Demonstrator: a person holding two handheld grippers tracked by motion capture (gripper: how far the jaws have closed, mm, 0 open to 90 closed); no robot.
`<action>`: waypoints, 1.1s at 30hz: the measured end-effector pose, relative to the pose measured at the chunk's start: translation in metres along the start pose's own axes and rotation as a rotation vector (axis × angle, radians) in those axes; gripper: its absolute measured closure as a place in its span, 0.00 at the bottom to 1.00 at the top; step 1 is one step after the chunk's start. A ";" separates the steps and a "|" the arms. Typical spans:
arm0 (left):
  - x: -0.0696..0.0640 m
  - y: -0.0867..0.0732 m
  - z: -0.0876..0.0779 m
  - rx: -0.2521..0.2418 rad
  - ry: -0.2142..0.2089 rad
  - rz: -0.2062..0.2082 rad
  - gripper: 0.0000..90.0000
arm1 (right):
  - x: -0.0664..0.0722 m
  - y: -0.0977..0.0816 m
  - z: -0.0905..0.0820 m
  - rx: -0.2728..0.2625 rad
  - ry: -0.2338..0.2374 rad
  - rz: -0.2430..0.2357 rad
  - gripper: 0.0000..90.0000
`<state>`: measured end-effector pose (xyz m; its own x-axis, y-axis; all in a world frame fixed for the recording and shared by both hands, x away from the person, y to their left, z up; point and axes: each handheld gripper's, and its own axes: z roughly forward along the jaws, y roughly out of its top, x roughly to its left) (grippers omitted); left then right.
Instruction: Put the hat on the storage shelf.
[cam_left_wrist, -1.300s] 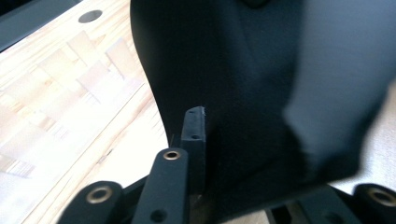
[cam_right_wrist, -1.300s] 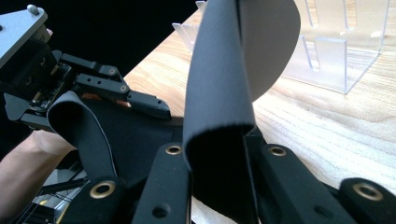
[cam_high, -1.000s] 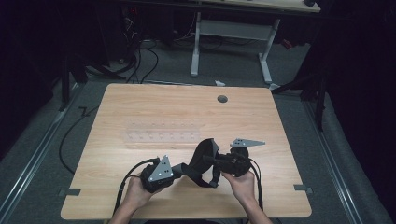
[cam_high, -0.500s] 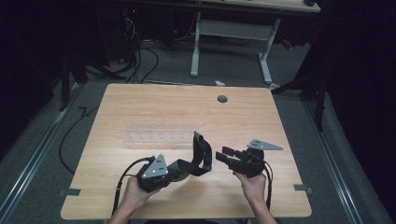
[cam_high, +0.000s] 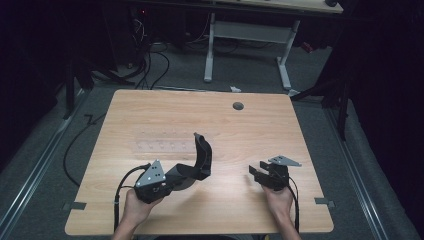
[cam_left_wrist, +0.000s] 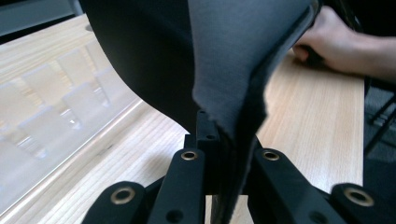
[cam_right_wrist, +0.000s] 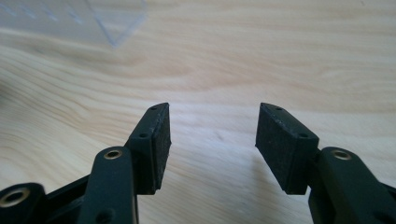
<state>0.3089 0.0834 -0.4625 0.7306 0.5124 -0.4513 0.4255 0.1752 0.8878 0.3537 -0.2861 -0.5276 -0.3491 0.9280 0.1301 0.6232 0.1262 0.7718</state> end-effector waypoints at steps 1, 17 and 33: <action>0.001 0.002 -0.001 -0.006 0.006 -0.003 0.96 | -0.001 -0.001 0.001 0.015 -0.017 -0.002 0.50; 0.019 0.026 -0.019 -0.145 0.066 -0.051 0.96 | 0.000 0.000 0.005 0.070 -0.128 -0.084 0.47; 0.044 0.044 -0.031 -0.216 0.148 -0.079 0.96 | 0.000 0.000 0.005 0.071 -0.127 -0.087 0.45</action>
<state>0.3429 0.1398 -0.4402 0.6068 0.6048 -0.5157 0.3429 0.3862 0.8563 0.3573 -0.2838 -0.5308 -0.3153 0.9488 -0.0185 0.6441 0.2283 0.7301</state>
